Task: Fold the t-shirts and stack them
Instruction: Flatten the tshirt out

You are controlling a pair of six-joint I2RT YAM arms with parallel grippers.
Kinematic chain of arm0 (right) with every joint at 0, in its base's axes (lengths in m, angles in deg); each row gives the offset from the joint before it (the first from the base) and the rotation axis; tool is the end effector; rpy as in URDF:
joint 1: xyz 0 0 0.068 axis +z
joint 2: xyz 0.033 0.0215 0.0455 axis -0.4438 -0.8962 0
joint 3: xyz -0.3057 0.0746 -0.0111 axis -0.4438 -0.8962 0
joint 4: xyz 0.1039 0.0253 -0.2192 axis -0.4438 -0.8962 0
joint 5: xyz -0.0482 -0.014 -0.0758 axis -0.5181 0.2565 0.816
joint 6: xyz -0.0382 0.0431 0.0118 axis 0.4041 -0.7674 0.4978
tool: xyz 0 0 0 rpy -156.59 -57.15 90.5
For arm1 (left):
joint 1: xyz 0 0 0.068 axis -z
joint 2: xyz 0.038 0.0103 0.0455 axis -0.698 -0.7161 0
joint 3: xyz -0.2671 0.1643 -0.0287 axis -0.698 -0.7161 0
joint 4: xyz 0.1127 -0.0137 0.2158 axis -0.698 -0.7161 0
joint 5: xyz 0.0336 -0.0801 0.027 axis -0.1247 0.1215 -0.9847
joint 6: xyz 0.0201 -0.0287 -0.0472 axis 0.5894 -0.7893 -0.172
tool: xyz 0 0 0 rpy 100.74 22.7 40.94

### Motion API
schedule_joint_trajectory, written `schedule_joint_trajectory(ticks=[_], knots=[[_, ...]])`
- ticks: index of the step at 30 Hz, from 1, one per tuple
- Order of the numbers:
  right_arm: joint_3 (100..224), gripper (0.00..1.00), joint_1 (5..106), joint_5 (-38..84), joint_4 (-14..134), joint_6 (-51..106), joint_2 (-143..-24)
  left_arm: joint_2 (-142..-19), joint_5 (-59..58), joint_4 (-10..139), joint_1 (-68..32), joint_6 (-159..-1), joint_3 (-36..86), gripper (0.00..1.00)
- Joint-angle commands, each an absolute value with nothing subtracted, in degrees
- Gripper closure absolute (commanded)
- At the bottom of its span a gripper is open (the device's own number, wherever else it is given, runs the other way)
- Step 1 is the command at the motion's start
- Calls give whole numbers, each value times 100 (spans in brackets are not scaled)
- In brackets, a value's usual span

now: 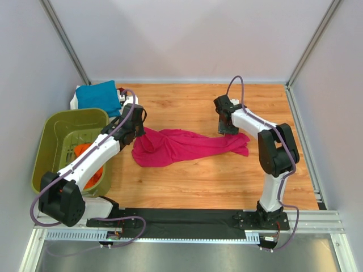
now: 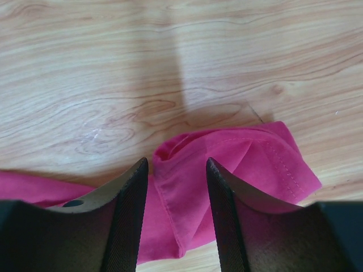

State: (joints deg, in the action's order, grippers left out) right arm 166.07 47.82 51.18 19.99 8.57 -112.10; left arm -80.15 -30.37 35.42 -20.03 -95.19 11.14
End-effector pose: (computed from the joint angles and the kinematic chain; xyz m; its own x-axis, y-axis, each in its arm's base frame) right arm 0.3669 0.1281 0.2319 -0.8934 0.0835 -0.4415 0.1685 0.9731 -0.1569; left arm 0.2395 -0.0906 0.3247 -0.6247 -0.1771 -0.7605 -0.1578 0.9825 -0.0991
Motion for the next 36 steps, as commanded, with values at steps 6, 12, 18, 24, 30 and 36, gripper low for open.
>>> schedule_joint_trajectory(ticks=[6, 12, 18, 24, 30, 36], knots=[[17004, 54, 4796, 5473, 2005, 976, -11396, -7911, -3118, 3759, -2018, -9469, 1085, 100], [17136, 60, 4788, 5420, 2049, 1011, -11545, -7928, -3118, 3759, -2027, -9460, 1102, 100], [17215, 94, 4814, 5429, 1988, 976, -11581, -7902, -3170, 3724, -2018, -9442, 1111, 100], [17338, 100, 4805, 5885, 1724, 976, -11178, -7832, -3197, 3540, -2027, -9451, 1304, 100], [17198, 100, 4287, 5298, 1811, 739, -10073, -7709, -3355, 2934, -2044, -9398, 2112, 100], [17425, 100, 3901, 5131, 2119, 959, -8946, -7375, -3434, 2740, -2106, -9003, 2842, 100]])
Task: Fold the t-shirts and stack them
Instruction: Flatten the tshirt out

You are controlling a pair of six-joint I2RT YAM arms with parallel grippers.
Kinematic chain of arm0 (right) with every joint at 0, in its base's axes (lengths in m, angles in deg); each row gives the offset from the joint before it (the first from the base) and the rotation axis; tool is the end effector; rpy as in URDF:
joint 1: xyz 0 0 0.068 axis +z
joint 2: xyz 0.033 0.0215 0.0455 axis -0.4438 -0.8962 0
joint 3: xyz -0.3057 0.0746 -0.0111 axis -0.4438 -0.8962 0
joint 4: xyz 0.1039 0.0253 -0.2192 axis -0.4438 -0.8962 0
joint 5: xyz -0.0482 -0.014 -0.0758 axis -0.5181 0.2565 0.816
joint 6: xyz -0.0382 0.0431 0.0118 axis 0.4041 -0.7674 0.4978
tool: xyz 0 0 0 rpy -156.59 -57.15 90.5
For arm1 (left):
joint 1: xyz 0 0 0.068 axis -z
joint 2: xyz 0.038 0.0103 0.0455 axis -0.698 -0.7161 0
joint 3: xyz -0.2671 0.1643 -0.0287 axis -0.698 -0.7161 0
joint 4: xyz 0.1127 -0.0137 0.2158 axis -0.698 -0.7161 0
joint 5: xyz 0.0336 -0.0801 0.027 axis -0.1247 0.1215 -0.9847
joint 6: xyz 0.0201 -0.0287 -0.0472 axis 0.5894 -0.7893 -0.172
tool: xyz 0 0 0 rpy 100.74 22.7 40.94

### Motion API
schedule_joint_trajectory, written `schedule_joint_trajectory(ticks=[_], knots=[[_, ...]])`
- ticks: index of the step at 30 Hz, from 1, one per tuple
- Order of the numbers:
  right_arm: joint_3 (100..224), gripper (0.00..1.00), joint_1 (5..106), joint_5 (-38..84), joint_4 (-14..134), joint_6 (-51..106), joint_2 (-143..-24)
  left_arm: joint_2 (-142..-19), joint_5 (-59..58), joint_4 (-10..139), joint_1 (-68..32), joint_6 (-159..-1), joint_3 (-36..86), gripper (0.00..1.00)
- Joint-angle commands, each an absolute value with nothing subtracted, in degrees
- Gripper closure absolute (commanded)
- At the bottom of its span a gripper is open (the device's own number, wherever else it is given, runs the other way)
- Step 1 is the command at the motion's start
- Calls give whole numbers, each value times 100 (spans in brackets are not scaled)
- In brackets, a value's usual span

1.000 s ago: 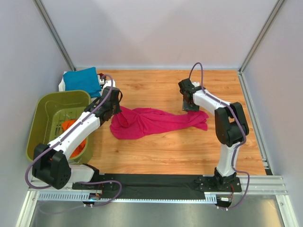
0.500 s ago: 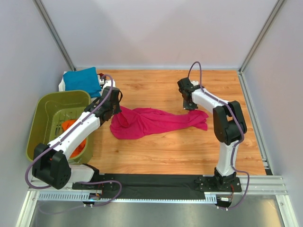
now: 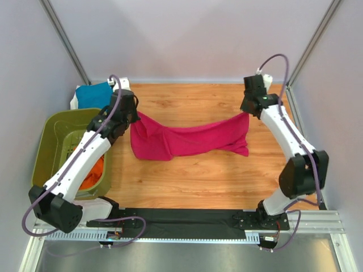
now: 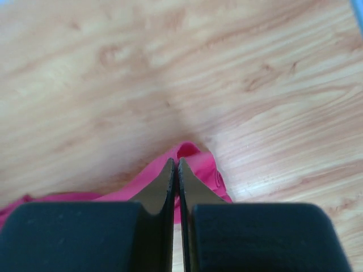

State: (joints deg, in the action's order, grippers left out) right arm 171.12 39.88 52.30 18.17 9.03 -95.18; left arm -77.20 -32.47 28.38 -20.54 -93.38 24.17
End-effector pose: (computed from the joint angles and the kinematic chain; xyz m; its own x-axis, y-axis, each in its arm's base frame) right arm 0.3356 0.0645 0.3587 -0.6749 0.2438 -0.6965 0.3296 0.9441 0.0112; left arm 0.2303 -0.0824 0.3988 -0.5007 -0.2011 -0.8419 -0.1585 0.9775 -0.1392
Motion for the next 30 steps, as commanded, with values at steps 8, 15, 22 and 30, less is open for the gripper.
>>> schedule_joint_trajectory(ticks=[8, 15, 22, 30], knots=[[17874, 100, 3417, 5042, 2295, 1099, -8058, -6883, -3662, 2230, -2115, -8651, 4019, 100], [18550, 100, 3241, 5086, 2304, 1292, -7793, -6812, -3856, 1808, -2106, -8362, 5704, 100], [19263, 100, 3232, 4796, 2620, 1591, -7556, -6882, -3681, 2115, -2106, -7537, 6734, 100], [19887, 100, 3241, 4971, 2242, 2215, -7354, -7006, -3075, 2247, -2097, -6429, 7378, 100]])
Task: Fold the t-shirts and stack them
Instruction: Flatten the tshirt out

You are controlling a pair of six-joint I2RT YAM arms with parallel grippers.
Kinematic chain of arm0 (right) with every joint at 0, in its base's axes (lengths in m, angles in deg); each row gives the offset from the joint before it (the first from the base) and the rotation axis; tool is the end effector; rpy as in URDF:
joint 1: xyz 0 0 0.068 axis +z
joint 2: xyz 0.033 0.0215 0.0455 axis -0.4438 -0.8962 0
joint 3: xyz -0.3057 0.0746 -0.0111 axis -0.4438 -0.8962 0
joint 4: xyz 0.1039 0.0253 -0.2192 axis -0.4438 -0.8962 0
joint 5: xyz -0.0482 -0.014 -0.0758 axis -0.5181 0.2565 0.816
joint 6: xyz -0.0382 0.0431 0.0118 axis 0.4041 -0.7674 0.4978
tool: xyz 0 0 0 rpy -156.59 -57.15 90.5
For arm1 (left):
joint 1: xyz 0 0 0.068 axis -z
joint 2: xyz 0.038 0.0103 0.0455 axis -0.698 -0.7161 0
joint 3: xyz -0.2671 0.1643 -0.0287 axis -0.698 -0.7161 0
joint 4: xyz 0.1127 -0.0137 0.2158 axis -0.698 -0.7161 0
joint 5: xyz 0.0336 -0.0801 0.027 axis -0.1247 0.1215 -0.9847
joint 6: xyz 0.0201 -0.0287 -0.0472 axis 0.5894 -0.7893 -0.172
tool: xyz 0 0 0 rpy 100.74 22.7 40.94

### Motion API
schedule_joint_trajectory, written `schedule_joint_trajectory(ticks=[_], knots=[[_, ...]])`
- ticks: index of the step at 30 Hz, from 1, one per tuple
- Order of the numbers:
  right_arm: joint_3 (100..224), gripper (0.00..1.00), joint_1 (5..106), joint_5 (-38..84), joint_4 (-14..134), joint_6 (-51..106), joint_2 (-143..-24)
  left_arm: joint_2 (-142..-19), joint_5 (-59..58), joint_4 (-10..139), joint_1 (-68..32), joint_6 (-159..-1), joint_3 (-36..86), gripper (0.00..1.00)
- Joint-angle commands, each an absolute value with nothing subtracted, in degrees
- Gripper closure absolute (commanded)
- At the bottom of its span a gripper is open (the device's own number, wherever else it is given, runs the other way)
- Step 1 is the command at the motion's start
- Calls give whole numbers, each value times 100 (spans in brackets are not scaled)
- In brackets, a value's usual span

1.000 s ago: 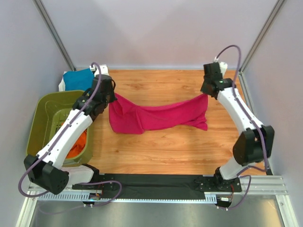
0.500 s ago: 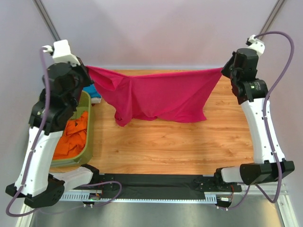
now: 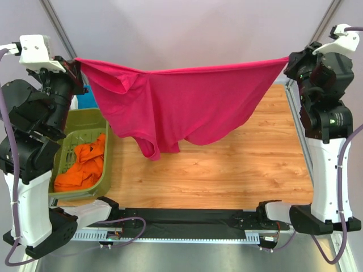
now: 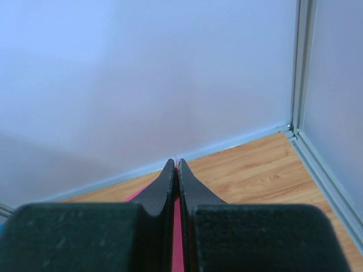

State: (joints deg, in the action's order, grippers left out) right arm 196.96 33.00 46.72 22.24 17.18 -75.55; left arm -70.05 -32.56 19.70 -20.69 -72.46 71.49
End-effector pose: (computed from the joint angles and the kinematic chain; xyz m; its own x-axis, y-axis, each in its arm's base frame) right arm 0.1921 0.0104 0.5901 0.0312 0.2867 -0.9575 0.1631 0.9437 0.2878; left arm 0.0842 -0.0180 0.6311 0.1759 -0.1459 -0.9735 0.0167 0.9893 -0.1452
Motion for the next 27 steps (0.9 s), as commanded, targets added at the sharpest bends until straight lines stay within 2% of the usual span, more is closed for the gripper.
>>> schedule_joint_trajectory(ticks=[1, 10, 22, 27], knots=[[19879, 100, 3241, 5033, 2225, 2294, -7293, -6944, -3030, 2326, -2089, -6367, 7369, 100], [19791, 100, 3250, 5227, 1926, 2796, -6528, -6830, -2160, 2230, -1940, -6304, 7536, 100], [19184, 100, 3250, 5569, 1583, 2796, -6219, -6163, -2485, 2045, -1860, -6234, 6991, 100], [18851, 100, 3250, 5508, 1345, 2708, -6316, -6223, -2152, 1677, -1851, -6550, 6641, 100]])
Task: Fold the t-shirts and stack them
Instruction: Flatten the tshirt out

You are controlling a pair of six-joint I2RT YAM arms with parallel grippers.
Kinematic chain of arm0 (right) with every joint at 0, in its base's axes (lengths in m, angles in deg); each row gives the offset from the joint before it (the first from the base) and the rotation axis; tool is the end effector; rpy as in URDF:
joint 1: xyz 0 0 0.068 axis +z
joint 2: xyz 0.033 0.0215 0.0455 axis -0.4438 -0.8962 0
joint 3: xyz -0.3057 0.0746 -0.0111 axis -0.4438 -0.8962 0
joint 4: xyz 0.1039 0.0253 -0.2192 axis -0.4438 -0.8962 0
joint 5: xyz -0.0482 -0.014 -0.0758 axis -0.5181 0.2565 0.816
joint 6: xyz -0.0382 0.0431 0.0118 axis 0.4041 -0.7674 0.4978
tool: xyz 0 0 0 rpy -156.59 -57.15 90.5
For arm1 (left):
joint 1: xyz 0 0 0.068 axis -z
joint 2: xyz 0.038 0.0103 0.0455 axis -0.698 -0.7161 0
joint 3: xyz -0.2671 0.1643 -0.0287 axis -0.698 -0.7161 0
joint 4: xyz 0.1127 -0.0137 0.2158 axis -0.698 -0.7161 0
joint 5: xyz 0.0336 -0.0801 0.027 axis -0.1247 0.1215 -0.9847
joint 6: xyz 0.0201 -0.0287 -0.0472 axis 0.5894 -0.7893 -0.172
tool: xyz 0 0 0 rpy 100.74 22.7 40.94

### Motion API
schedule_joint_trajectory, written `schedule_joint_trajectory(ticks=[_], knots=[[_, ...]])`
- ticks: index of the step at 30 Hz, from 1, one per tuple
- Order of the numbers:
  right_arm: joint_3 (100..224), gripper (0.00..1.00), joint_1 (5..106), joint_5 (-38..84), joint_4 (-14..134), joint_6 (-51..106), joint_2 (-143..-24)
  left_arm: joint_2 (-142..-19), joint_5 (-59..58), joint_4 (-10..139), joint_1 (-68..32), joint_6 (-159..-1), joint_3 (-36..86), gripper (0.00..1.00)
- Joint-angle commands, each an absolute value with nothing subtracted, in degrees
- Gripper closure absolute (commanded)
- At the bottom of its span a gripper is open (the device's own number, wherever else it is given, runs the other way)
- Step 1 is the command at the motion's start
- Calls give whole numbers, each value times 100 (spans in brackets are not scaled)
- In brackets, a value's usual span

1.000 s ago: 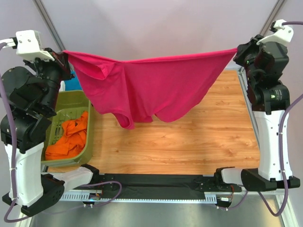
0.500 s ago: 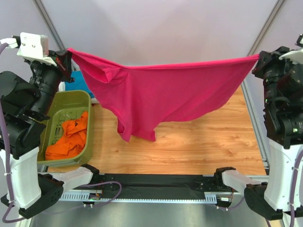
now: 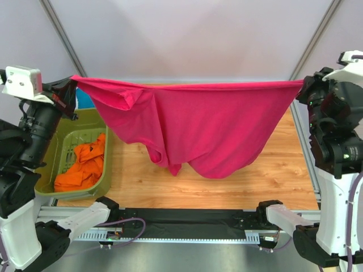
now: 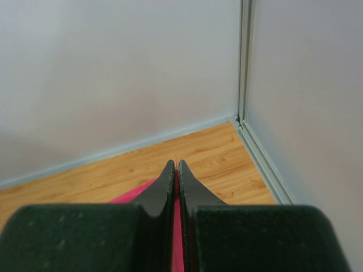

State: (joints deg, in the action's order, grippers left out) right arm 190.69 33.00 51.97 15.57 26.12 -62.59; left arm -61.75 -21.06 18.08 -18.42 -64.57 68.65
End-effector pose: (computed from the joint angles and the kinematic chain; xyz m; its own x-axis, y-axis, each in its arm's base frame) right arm 0.1056 -0.0034 0.5787 0.0184 0.1339 -0.9908 0.2546 0.9577 0.1341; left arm 0.0268 -0.0029 0.6244 0.2482 -0.0459 -0.9676 0.2256 0.9741 0.0116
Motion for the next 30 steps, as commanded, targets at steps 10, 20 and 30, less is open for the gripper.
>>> schedule_joint_trajectory(ticks=[10, 20, 30], knots=[[16067, 100, 3250, 4894, 2249, 1795, -6272, -6926, -1517, 2062, -1088, -6261, 4664, 100], [14350, 100, 3223, 4963, 3428, 1056, -7589, -8138, -1676, 3494, -436, -7839, 2686, 100], [14684, 100, 3127, 5305, 3543, 1055, -8979, -9913, -1651, 3706, 320, -8290, 3176, 100]])
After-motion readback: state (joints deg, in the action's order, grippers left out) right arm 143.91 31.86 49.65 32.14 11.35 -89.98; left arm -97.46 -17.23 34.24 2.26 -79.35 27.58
